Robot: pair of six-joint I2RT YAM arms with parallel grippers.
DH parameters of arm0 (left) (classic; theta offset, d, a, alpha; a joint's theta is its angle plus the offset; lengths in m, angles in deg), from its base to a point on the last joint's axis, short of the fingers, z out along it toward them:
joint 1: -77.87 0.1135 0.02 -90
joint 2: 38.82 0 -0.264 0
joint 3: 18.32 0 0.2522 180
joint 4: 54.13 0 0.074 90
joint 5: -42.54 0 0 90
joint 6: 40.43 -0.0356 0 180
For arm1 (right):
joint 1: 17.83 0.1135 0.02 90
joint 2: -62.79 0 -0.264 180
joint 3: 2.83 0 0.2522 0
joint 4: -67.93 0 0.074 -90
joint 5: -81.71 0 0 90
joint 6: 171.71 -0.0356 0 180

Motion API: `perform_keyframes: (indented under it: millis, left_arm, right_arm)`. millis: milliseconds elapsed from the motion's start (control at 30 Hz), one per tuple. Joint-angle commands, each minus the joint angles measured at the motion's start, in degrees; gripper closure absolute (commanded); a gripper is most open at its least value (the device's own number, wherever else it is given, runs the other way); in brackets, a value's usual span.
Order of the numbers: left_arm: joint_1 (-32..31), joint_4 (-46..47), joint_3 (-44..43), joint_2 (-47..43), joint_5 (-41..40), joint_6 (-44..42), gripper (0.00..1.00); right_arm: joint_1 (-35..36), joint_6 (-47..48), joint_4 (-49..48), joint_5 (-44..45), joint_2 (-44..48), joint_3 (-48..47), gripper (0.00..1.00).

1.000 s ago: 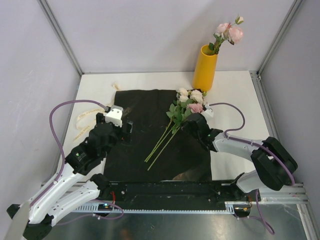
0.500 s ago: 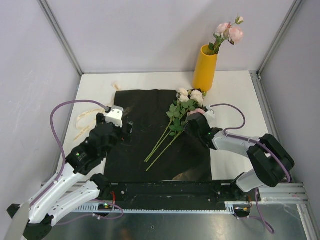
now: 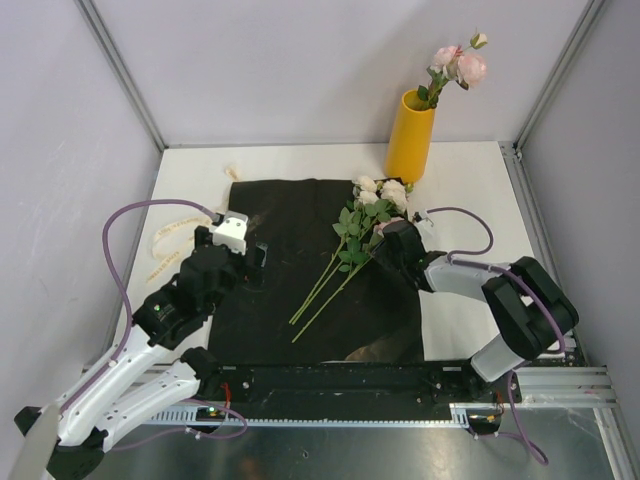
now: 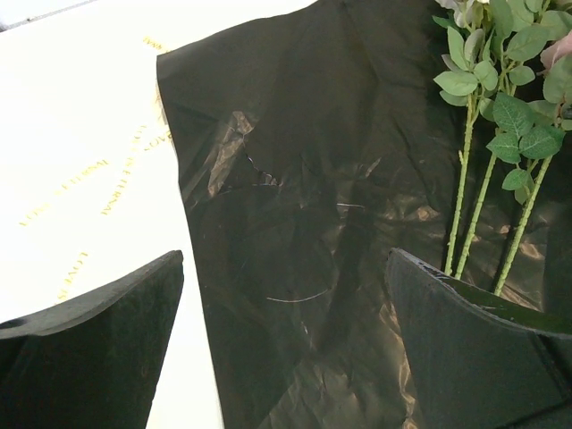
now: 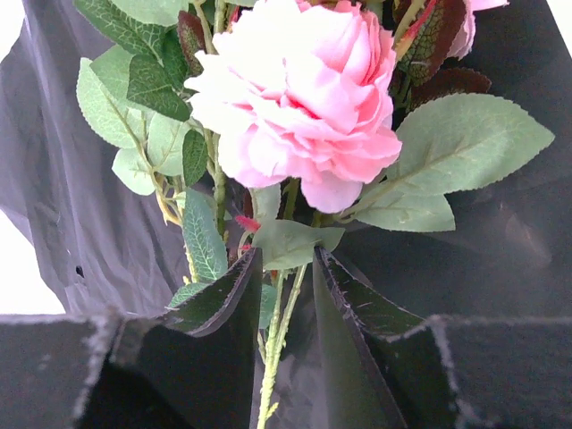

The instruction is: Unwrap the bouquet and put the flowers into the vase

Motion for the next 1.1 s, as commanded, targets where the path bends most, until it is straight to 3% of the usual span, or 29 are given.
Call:
perform_keyframes:
  millis: [0, 167, 400, 733, 900, 1067]
  left_arm:
    - [-0.25, 0.51, -0.43, -0.25, 1.06, -0.45, 0.0]
    - [-0.24, 0.52, -0.49, -0.19, 5.39, 2.94, 0.0]
    - [-0.23, 0.64, -0.29, 6.13, 21.87, 11.95, 0.04]
    - [-0.25, 3.2, 2.18, 10.46, 25.76, 15.94, 0.11]
    - [-0.4, 7.8, 4.53, 15.03, 32.79, 20.14, 0.18]
    - [-1.73, 11.3, 5.84, 19.06, 33.65, 21.82, 0.23]
  right_arm:
    - [-0.6, -0.67, -4.79, -1.47, -2.03, -0.99, 0.64]
    - [-0.83, -0.58, -7.46, -2.3, -4.58, -0.99, 0.6]
    - [-1.37, -0.22, -7.41, -2.41, -6.78, -1.17, 0.61]
    - [0.05, 0.49, -4.03, -1.27, -2.72, -1.15, 0.8]
    - [0.67, 0.42, -5.13, -1.57, -4.21, -1.21, 0.74]
    - [0.42, 0.18, -6.45, -2.4, -6.8, -1.22, 0.72]
